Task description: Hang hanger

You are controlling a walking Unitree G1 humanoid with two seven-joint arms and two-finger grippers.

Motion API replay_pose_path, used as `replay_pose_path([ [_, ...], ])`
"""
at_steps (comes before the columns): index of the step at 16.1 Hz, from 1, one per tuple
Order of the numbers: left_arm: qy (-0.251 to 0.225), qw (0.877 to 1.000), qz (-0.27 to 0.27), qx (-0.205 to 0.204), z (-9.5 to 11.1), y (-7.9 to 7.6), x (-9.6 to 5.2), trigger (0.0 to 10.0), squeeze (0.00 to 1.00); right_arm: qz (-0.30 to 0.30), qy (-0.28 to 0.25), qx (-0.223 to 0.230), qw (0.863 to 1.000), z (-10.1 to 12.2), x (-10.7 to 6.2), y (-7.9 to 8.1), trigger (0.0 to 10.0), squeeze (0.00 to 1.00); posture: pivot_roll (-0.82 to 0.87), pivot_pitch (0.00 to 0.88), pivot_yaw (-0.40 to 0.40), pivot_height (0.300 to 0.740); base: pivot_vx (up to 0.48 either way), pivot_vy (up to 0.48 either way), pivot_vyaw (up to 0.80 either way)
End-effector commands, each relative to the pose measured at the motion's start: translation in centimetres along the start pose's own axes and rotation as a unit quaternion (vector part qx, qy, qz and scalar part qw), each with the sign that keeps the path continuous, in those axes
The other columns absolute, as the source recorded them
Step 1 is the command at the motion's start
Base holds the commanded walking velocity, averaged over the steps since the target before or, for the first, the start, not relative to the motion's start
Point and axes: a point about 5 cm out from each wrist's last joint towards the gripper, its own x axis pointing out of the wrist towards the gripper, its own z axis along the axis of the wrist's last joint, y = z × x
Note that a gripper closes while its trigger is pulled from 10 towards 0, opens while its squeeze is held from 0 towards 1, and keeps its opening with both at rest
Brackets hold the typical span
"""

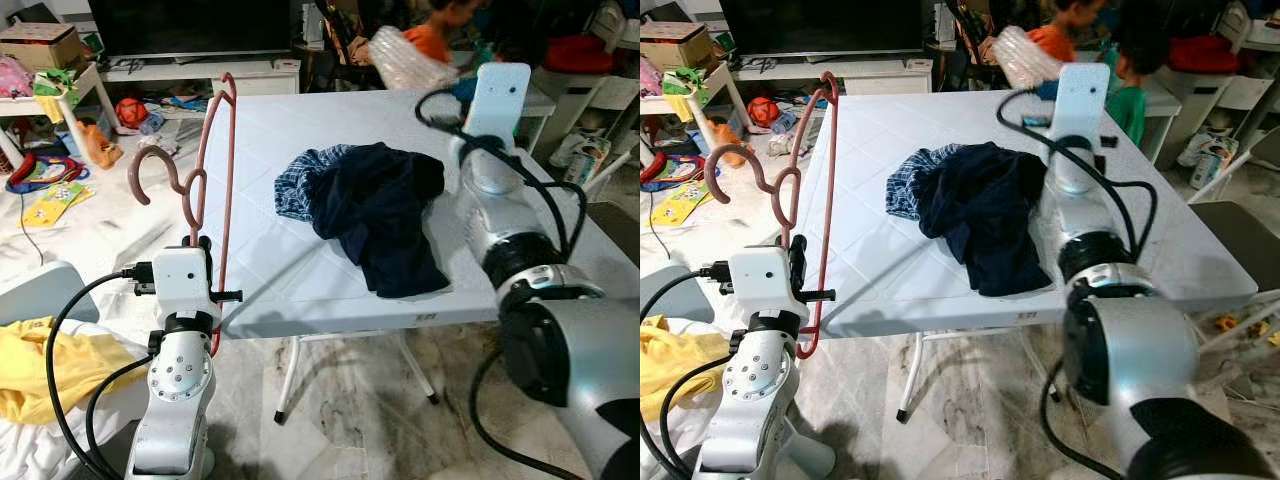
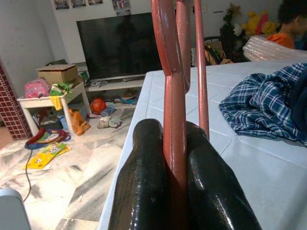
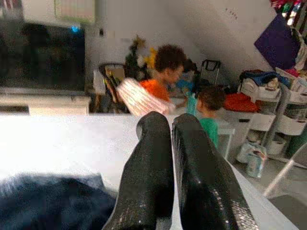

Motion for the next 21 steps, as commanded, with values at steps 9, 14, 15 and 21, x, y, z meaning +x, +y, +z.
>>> replay_pose_path([
  [9, 0.007, 0.999, -0.031, 0.032, -0.4, -0.6, -0.4, 10.0, 0.0, 0.149, 0.009, 0.049, 0.988, -4.5, -2.8, -0.7, 10.0, 1.0, 0.0, 0.0, -0.001, 0.74, 0.0, 0.0, 0.0],
  [14, 0.0, 0.999, -0.038, 0.035, 0.0, -0.9, 0.0, 10.0, 0.0, 0.18, -0.003, 0.09, 0.98, -5.1, -4.1, -0.1, 10.0, 1.0, 0.0, 0.0, 0.003, 0.74, 0.0, 0.0, 0.0],
  [15, 0.001, 0.999, -0.039, 0.036, -0.1, -1.0, -0.1, 10.0, 0.0, 0.183, -0.004, 0.096, 0.978, -5.0, -4.2, 0.2, 10.0, 1.0, 0.0, 0.0, 0.003, 0.74, 0.0, 0.0, 0.0],
  [21, 0.004, 0.999, -0.037, 0.039, -0.2, -0.8, -0.1, 10.0, 0.0, 0.194, 0.003, 0.102, 0.976, -4.8, -4.4, 0.8, 10.0, 1.0, 0.01, 0.0, -0.002, 0.74, -0.175, 0.0, 0.0],
])
